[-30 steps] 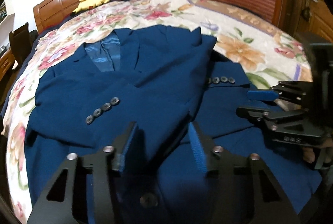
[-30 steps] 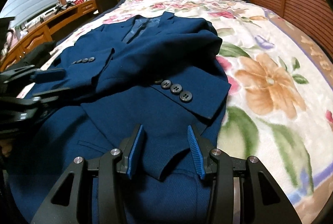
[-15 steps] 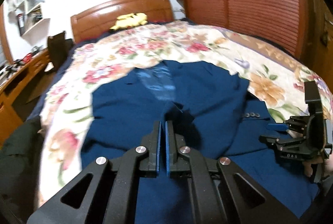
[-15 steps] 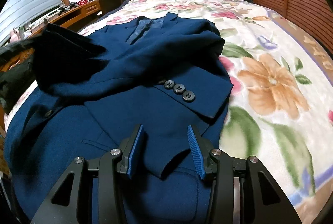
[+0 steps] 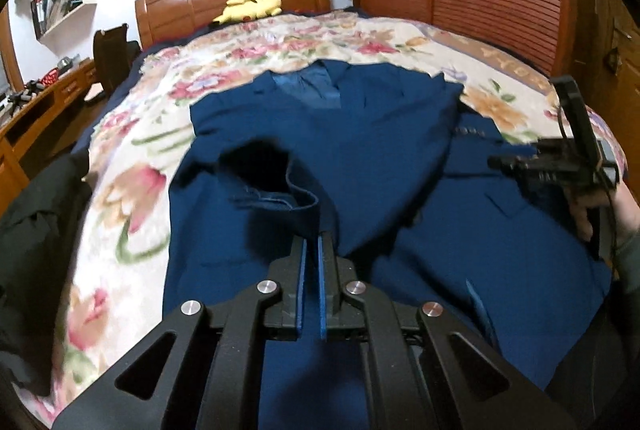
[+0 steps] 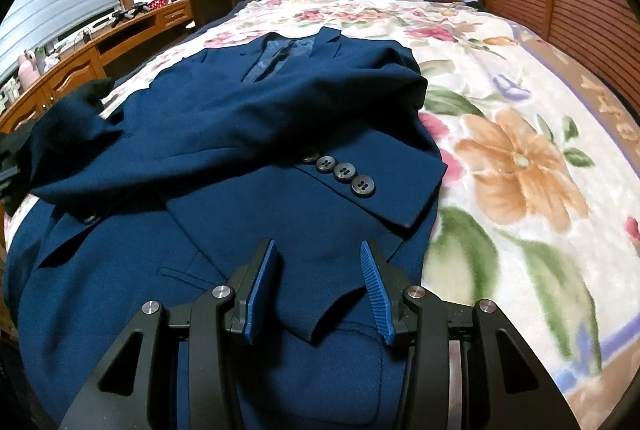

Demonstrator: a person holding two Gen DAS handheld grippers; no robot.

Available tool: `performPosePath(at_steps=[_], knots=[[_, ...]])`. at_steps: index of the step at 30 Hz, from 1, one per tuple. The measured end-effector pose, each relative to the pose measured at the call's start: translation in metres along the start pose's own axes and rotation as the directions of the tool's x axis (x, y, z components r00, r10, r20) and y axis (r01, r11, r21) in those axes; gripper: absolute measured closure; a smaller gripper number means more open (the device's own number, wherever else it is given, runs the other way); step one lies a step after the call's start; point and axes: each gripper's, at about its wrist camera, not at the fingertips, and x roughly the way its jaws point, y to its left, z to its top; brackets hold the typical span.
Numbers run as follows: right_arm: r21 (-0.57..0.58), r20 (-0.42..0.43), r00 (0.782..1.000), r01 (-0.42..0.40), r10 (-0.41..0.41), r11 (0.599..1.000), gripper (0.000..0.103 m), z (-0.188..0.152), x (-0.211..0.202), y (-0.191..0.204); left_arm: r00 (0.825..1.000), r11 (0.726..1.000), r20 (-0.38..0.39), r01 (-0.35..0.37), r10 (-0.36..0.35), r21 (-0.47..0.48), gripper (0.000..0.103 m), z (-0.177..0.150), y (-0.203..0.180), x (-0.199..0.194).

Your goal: Fold large clothes

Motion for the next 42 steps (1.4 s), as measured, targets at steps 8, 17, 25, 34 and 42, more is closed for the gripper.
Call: performPosePath(at_steps=[8, 17, 25, 34, 42], knots=[[-0.024, 0.018, 1.000, -0.013, 0.014, 1.000, 0.058, -0.001, -0.004, 0.002, 0.997, 0.999, 0.071, -0.037, 0.037, -0.011, 0.057, 0.000, 0.015, -0.023], [-0.095, 0.046, 0.999, 0.010, -0.006, 0.995, 0.058, 0.003, -0.011, 0.013, 0.996, 0.994, 0.021, -0.086, 0.088, -0.071, 0.038, 0.016, 0.051, 0.021], [-0.139, 0.080, 0.997, -0.010, 0.022, 0.990, 0.037, 0.000, -0.016, 0.024, 0.991, 0.993, -0.115, -0.079, 0.068, -0.090, 0.038, 0.026, 0.070, 0.078], [-0.107, 0.059, 0.997, -0.033, 0.039, 0.994, 0.035, 0.000, -0.008, 0.016, 0.969, 0.998, -0.241, -0.061, 0.051, -0.035, 0.038, 0.020, 0.062, 0.111], [-0.113, 0.066, 0.997, -0.031, 0.039, 0.993, 0.035, -0.002, -0.010, 0.021, 0.969, 0.996, -0.243, 0.031, -0.051, -0.087, 0.056, 0.014, 0.060, 0.108]])
